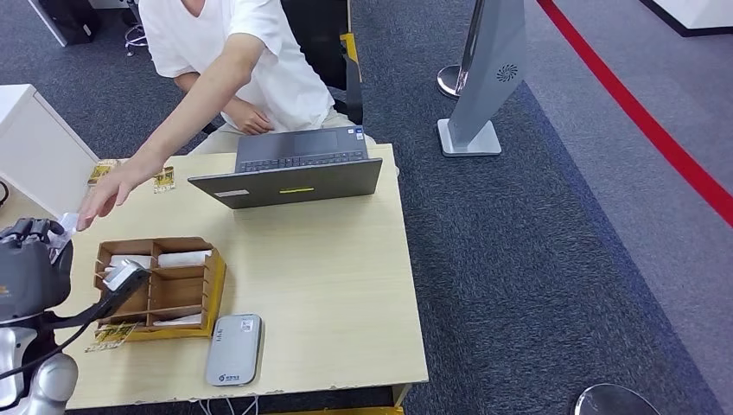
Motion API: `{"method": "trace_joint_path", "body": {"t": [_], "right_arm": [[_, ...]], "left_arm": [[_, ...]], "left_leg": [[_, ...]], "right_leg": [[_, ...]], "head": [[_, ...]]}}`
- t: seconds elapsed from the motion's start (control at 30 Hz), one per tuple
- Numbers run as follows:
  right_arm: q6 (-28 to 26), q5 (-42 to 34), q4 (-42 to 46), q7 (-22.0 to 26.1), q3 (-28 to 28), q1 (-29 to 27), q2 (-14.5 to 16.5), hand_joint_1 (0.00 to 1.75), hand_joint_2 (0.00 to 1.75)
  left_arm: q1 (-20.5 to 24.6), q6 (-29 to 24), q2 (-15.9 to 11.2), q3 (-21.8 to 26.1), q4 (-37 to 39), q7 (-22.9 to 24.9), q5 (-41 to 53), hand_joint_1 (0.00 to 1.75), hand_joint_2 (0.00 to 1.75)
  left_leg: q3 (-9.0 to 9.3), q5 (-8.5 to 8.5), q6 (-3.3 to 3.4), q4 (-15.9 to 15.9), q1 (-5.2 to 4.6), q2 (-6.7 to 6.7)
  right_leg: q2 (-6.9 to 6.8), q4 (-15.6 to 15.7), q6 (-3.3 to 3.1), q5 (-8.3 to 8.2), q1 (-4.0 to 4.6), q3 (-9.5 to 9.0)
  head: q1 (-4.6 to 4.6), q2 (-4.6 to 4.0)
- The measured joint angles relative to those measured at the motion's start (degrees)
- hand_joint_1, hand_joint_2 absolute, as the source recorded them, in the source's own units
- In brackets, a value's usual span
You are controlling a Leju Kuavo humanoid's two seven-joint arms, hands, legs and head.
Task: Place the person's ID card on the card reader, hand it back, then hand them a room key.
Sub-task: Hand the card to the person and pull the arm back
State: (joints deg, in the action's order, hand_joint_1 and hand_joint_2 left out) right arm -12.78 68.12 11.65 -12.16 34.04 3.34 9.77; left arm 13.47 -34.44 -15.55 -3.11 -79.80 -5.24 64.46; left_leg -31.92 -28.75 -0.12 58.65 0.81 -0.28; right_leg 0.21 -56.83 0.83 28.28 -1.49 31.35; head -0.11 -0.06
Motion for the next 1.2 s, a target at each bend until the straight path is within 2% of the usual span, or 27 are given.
{"method": "trace_joint_path", "body": {"t": [0.23, 0.3, 0.4, 0.57, 1.13, 1.2], "right_arm": [[1.42, 1.74, 0.0, -0.44, -0.43, 0.53, 0.0, 0.0, 1.75], [1.53, 1.73, 0.0, -0.61, -0.44, 0.56, 0.0, 0.0, 1.75], [1.68, 1.49, -0.02, -0.76, -0.44, 0.55, 0.01, 0.0, 1.75], [1.57, 1.47, -0.05, -0.85, -0.44, 0.55, 0.35, 0.0, 1.75], [1.6, 1.39, -0.24, -0.87, -0.44, 0.39, 0.45, 0.0, 1.75], [1.57, 1.41, -0.24, -0.87, -0.44, 0.38, 0.45, 0.0, 1.75]], "left_arm": [[23.72, 1.43, -0.19, -3.11, 20.75, 3.53, 6.81, 1.75, 1.75], [28.53, 1.53, -0.05, -4.33, 25.62, 4.26, 8.03, 1.75, 1.75], [33.02, 1.51, 0.32, -5.98, 31.14, 4.83, 8.99, 1.75, 1.75], [35.83, 1.07, 0.81, -7.34, 36.09, 4.69, 8.79, 1.75, 1.75], [36.15, 0.9, 0.8, -7.42, 40.26, 4.26, 7.43, 1.75, 1.75], [36.15, 0.86, 0.8, -7.42, 40.47, 4.15, 6.52, 0.87, 1.75]], "left_leg": [[-0.11, 0.29, -0.04, 0.01, 0.01, -0.09], [-0.11, 0.29, -0.05, 0.01, 0.0, -0.08], [-0.11, 0.29, -0.05, 0.01, -0.01, -0.05], [-0.13, 0.23, -0.05, 0.01, -0.01, 0.14], [-0.15, 0.21, -0.06, -0.01, 0.0, 0.3], [-0.15, 0.21, -0.06, -0.01, 0.0, 0.3]], "right_leg": [[-0.07, -0.04, -0.01, -0.24, 0.01, 0.0], [-0.03, -0.04, -0.03, -0.25, 0.0, 0.0], [0.03, -0.04, -0.03, -0.26, -0.01, 0.01], [0.2, -0.04, -0.04, -0.25, -0.01, 0.11], [0.35, -0.05, -0.04, -0.25, 0.0, 0.19], [0.35, -0.05, -0.04, -0.25, 0.0, 0.19]], "head": [[0.04, 0.0], [0.01, -0.01], [0.02, -0.01], [0.02, -0.01], [0.03, 0.0], [0.03, -0.01]]}}
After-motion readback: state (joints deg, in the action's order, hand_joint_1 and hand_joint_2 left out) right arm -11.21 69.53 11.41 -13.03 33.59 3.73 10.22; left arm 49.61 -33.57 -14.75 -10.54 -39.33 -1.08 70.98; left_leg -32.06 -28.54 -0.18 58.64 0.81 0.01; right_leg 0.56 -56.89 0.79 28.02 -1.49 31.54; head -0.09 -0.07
